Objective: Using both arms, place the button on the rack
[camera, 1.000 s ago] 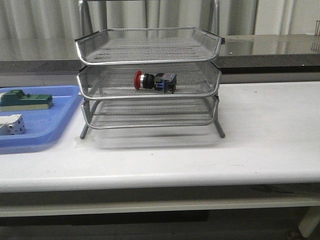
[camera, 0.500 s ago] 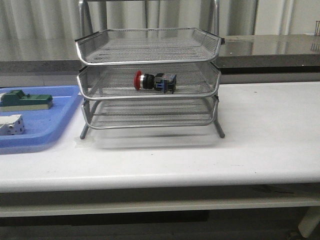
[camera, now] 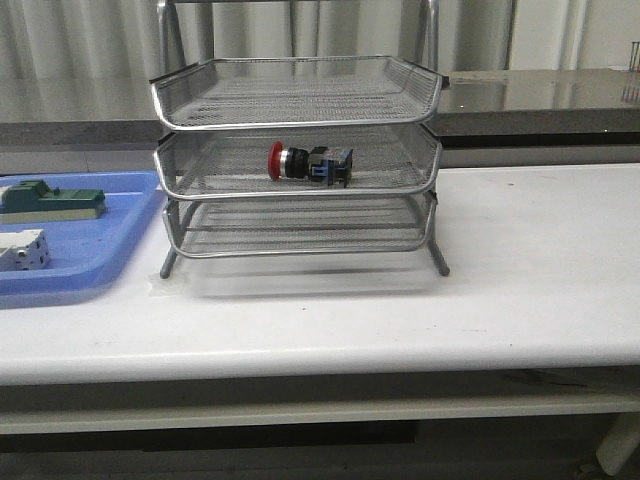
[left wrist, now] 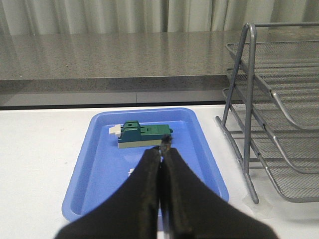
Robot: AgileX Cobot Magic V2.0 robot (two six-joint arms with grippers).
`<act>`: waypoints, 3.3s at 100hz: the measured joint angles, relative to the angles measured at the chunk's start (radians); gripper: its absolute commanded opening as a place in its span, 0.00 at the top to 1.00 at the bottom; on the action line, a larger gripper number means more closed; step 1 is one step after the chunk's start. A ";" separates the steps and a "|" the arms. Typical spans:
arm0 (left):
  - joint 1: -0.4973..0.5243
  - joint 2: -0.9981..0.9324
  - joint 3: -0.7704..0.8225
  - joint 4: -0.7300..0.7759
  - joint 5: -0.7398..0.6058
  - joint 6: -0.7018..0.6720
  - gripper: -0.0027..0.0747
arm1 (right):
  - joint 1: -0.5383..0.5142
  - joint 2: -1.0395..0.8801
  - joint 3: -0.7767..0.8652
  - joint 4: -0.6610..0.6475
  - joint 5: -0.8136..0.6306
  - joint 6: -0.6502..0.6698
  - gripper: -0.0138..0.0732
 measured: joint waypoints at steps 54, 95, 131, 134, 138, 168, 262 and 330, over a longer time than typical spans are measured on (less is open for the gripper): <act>0.000 0.000 0.000 0.000 0.000 0.000 0.99 | 0.000 0.000 0.144 -0.048 -0.135 0.044 0.91; 0.000 0.000 0.000 0.000 0.000 0.000 0.99 | 0.000 0.000 0.145 -0.048 -0.206 0.048 0.91; 0.000 0.000 0.000 0.000 0.000 0.000 0.99 | 0.000 0.000 0.145 -0.048 -0.208 0.052 0.91; 0.000 0.000 0.000 0.000 0.000 0.000 0.99 | 0.000 0.000 0.145 -0.048 -0.208 0.052 0.91; 0.000 0.000 0.000 0.000 0.000 0.000 0.99 | 0.000 0.000 0.145 -0.048 -0.208 0.052 0.91; 0.000 0.000 0.000 0.000 0.000 0.000 0.99 | 0.000 0.000 0.145 -0.048 -0.208 0.052 0.91; 0.000 -0.038 0.082 0.000 0.006 0.000 0.99 | 0.000 0.000 0.145 -0.048 -0.208 0.052 0.91; 0.000 -0.307 0.212 0.455 0.049 -0.340 0.99 | 0.000 0.000 0.145 -0.048 -0.208 0.048 0.91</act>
